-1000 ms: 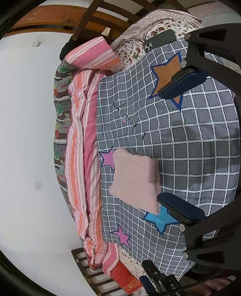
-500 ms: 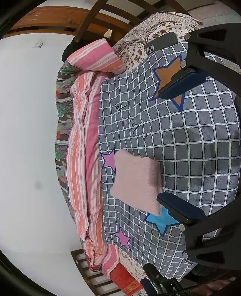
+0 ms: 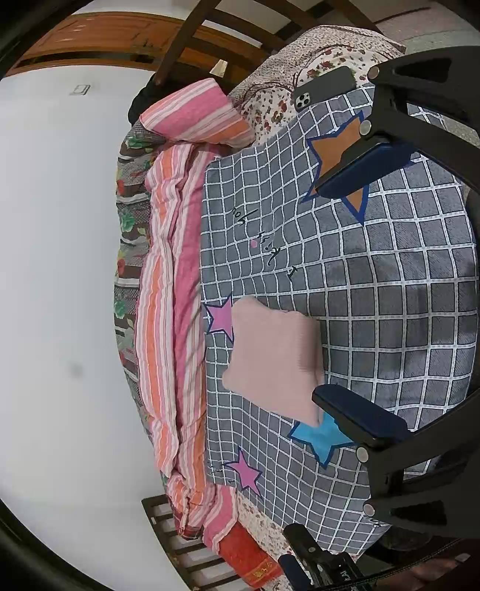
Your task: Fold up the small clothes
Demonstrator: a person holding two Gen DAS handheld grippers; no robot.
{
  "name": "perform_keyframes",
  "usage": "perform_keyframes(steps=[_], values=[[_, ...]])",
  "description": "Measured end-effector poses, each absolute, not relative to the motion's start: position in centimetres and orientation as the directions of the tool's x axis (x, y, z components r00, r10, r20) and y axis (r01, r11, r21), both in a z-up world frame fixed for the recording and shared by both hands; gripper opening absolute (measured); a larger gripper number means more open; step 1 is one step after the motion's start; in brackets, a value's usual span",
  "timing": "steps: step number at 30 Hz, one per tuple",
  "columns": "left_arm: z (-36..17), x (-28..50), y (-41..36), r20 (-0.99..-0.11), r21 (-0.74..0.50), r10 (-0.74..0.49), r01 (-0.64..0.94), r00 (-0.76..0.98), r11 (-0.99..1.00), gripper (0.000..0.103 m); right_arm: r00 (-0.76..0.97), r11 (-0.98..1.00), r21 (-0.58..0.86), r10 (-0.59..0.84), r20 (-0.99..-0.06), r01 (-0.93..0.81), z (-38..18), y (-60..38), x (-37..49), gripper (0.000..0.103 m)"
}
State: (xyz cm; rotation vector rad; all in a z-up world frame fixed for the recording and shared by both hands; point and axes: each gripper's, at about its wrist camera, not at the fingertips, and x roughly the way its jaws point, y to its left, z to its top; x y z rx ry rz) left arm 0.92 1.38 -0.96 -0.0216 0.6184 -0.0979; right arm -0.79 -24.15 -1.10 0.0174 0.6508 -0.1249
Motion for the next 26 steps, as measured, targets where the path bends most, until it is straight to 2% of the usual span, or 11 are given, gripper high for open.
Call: perform_keyframes(steps=[26], values=[[-0.31, 0.85, 1.78, -0.579, -0.048, -0.095, 0.082, 0.810, 0.995, 0.082, 0.788, 0.993, -0.021, -0.105, -0.606, 0.116, -0.70, -23.69, -0.86, 0.099]])
